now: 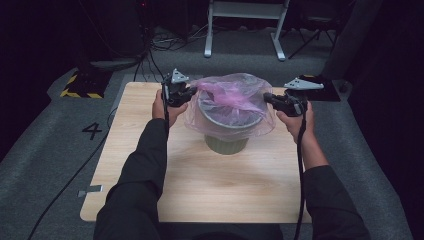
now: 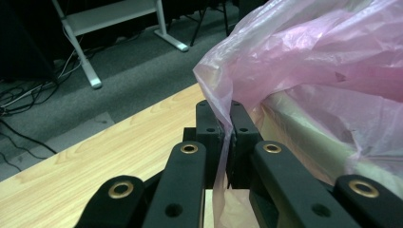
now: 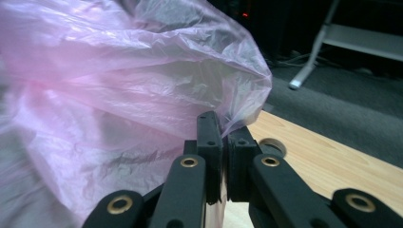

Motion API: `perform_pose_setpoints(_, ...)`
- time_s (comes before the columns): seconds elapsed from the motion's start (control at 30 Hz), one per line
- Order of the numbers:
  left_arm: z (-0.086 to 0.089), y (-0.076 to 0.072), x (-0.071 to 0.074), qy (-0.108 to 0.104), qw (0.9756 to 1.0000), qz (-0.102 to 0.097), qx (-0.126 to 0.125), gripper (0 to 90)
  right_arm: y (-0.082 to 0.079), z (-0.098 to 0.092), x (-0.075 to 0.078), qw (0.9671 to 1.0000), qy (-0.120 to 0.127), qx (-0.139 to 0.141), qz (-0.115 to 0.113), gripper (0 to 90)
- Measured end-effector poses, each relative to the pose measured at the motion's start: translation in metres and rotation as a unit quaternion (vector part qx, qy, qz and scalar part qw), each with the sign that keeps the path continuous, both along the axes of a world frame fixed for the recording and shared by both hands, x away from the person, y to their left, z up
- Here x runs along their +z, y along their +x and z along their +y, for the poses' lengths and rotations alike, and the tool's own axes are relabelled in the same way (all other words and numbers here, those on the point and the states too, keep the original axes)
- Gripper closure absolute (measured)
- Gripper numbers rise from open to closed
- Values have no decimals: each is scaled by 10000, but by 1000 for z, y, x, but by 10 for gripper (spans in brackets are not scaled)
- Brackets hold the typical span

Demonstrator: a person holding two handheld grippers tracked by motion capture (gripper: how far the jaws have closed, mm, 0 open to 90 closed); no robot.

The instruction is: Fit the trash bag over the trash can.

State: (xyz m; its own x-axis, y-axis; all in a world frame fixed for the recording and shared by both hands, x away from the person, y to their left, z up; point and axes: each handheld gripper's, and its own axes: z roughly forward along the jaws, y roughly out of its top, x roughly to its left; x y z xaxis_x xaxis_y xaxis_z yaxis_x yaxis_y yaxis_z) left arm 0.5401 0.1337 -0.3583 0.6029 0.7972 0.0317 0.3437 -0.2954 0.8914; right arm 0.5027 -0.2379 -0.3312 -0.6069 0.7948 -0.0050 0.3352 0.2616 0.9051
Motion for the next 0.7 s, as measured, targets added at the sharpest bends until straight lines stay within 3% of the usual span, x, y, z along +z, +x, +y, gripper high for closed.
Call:
perform_pose_setpoints(0.1, -2, 5, -3, 10, 10000, 33, -10, 859, 11, -5, -6, 9990, 436, -47, 54, 877)
perform_pose_setpoints(0.33, -5, 12, -7, -108, 9999, 116, 14, 861, 23, -13, -14, 9973, 332, -624, -202, 900)
perform_pose_setpoints(0.43, -8, 14, -9, -84, 9998, 154, 0, 863, 30, -16, -20, 9968, 271, -744, -75, 900)
perform_pose_setpoints(0.7, -15, 19, -18, -145, 9991, 381, -144, 895, 46, -14, -41, 9962, 222, -754, 381, 900)
